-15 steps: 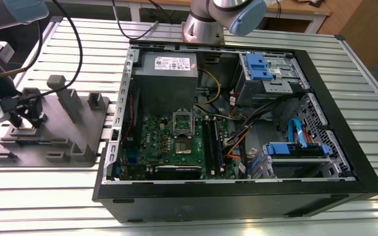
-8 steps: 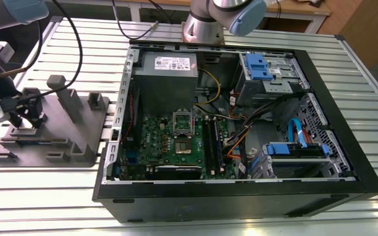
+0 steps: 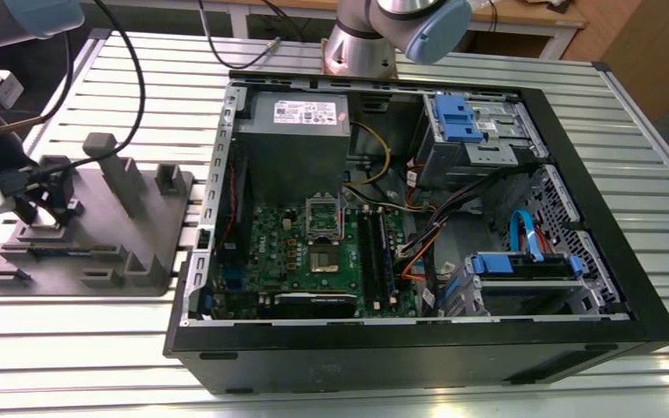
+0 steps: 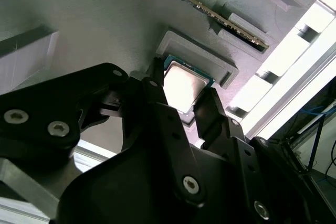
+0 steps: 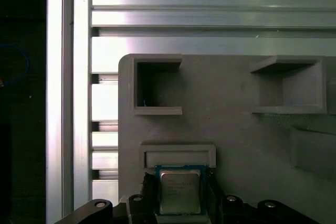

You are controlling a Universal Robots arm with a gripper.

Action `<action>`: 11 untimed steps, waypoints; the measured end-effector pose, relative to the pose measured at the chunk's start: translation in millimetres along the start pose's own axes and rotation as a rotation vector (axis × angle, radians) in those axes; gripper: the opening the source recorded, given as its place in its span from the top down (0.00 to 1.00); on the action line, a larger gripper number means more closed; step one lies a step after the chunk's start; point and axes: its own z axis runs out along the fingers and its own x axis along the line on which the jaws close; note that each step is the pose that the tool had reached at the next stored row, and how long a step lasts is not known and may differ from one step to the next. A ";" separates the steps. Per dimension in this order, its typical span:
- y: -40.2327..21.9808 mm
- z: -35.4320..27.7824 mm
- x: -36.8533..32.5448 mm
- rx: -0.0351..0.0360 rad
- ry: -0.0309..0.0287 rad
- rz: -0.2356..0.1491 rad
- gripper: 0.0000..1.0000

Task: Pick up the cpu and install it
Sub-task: 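Pick up the cpu and move it towards the insertion slot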

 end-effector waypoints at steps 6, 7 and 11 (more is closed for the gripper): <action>0.1 -4.1 -0.1 0.0002 0.0004 0.000 0.53; 0.1 -5.1 -0.2 0.0000 0.0002 0.000 0.53; 0.3 -9.8 -0.3 -0.0003 0.0001 0.000 0.53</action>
